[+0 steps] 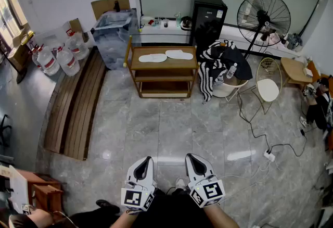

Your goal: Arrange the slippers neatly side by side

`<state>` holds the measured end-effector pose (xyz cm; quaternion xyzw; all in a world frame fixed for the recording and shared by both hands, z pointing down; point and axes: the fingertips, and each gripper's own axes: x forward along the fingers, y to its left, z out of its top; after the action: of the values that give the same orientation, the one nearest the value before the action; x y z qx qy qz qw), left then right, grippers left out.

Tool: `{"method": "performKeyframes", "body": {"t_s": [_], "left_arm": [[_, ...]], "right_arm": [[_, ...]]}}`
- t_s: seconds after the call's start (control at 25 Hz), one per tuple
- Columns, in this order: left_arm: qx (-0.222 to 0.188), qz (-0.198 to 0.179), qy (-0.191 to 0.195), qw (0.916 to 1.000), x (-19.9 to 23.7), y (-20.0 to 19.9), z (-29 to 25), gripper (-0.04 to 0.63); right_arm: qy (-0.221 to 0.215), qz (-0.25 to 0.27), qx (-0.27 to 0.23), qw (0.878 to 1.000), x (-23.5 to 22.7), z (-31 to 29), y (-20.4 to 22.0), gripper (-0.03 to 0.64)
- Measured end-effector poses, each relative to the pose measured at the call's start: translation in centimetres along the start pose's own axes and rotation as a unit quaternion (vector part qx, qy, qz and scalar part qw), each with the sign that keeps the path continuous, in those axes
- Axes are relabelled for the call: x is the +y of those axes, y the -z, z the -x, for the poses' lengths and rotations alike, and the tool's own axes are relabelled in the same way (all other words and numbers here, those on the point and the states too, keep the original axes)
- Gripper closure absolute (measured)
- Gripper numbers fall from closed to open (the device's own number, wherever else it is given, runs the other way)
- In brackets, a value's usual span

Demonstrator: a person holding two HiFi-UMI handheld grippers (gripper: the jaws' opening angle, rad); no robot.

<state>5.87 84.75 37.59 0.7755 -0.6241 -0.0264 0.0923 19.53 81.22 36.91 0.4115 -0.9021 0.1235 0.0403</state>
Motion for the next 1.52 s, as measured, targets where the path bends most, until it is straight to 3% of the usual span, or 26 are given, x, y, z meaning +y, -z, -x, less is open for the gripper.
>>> {"method": "performKeyframes", "body": {"t_s": [0.56,1.04,1.52], "left_arm": [[-0.006,0.002,0.015,0.9999,2.8,-0.6,0.6,0.583],[-0.01,0.006,0.034,0.9994,7.7,-0.7,1.3,0.583],[-0.009,0.005,0.042,0.9991,9.9,-0.7,-4.3,0.583]], "right_arm": [[0.002,-0.013,-0.005,1.0,2.8,-2.3,0.5,0.61],[0.033,-0.005,-0.007,0.999,5.7,-5.7,1.4,0.609],[0.035,-0.004,-0.002,0.999,2.4,-11.8,0.9,0.609]]}}
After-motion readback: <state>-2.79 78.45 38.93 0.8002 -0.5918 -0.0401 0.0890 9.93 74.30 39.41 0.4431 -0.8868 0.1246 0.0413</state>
